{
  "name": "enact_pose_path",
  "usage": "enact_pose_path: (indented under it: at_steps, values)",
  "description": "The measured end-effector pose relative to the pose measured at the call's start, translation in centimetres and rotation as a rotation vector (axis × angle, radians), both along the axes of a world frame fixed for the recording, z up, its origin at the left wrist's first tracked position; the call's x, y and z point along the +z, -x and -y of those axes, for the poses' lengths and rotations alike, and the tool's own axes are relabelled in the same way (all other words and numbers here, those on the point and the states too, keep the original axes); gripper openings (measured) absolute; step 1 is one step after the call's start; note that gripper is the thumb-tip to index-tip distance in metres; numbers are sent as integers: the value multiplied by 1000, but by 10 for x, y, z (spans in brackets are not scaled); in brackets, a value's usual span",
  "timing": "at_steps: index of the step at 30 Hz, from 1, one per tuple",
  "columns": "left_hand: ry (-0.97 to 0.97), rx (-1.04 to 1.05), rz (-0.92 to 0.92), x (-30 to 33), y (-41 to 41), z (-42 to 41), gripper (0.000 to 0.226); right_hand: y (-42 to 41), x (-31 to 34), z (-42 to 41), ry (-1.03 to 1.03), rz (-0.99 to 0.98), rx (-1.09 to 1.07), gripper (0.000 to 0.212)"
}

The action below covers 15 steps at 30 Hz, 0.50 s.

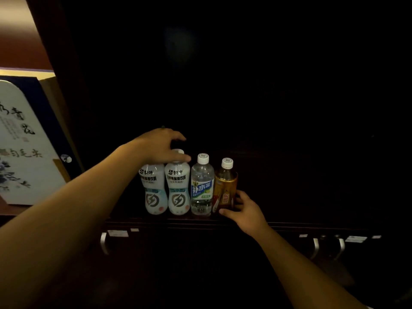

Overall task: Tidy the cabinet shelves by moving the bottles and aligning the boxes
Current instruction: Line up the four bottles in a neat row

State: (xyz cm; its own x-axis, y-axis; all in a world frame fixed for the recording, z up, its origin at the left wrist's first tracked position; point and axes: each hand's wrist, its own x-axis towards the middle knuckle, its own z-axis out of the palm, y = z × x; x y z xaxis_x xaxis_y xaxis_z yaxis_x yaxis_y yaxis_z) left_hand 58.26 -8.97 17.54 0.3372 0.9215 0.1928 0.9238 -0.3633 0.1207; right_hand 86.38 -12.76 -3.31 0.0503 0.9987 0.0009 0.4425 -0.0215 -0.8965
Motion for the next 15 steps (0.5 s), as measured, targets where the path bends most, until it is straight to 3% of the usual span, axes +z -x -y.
enact_pose_path:
  at_steps: [5,15]
  values:
    - [158,-20,152,-20,14,1,50,5,-1,1,-31,5,-17,79]
    - [165,-68,199,-22,15,1,51,5,1,3,-23,-24,-21,78]
